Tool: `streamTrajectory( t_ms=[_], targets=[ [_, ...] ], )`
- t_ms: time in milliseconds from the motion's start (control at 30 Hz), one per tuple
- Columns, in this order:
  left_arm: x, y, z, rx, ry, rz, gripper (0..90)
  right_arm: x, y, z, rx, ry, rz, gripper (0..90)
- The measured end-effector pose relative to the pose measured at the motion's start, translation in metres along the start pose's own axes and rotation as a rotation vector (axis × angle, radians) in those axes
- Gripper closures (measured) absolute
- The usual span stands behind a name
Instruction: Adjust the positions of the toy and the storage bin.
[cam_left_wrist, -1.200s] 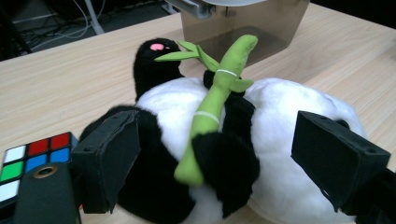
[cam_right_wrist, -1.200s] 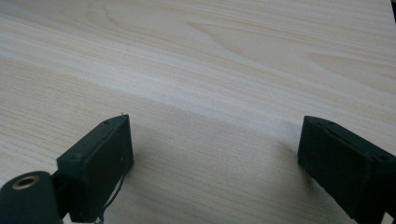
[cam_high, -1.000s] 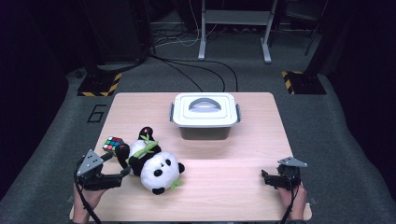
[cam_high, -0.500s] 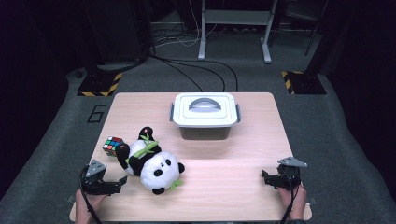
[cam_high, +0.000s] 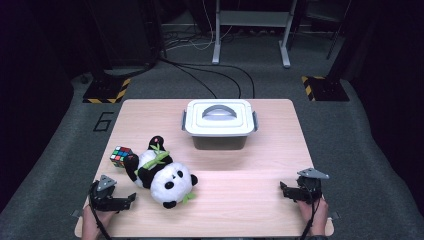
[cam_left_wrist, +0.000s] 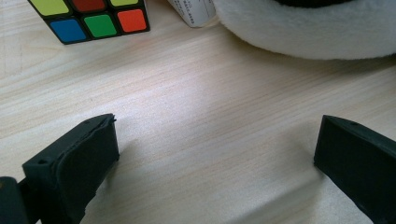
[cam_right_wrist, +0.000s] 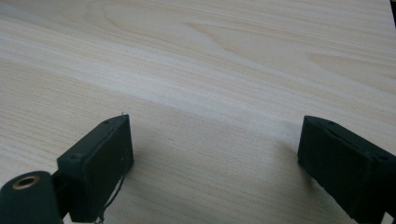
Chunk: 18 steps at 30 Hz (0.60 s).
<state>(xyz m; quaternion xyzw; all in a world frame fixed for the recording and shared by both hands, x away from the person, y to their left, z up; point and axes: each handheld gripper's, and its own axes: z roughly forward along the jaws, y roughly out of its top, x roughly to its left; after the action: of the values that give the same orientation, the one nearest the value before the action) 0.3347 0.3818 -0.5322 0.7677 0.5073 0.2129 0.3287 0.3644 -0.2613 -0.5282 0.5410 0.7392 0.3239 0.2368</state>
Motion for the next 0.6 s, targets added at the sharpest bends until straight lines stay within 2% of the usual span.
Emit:
streamTrajectory(
  t_ms=[267, 367, 400, 467, 533, 600],
  targets=[
    [-0.0039, 0.0010, 0.0001, -0.004, 0.026, 0.003, 0.7, -0.0004, 0.0000, -0.0001, -0.001, 0.002, -0.004, 9.6],
    [-0.0024, 0.0011, 0.0010, -0.005, 0.014, -0.009, 0.9, -0.0010, -0.0002, -0.0005, 0.001, -0.004, -0.001, 9.8],
    [-0.0021, 0.0012, 0.0010, -0.005, 0.013, -0.011, 1.4, -0.0012, 0.0002, -0.0009, 0.004, -0.021, 0.024, 10.6],
    [-0.0022, 0.0012, 0.0010, -0.005, 0.013, -0.010, 1.4, -0.0032, 0.0006, -0.0017, 0.011, -0.026, 0.033, 10.0],
    [-0.0021, 0.0013, 0.0011, -0.005, 0.014, -0.011, 1.4, -0.0047, 0.0019, -0.0023, 0.022, -0.010, 0.060, 6.3],
    [-0.0021, 0.0013, 0.0011, -0.005, 0.015, -0.011, 1.4, -0.0058, 0.0056, -0.0021, 0.037, 0.013, 0.065, 4.9]
  ],
)
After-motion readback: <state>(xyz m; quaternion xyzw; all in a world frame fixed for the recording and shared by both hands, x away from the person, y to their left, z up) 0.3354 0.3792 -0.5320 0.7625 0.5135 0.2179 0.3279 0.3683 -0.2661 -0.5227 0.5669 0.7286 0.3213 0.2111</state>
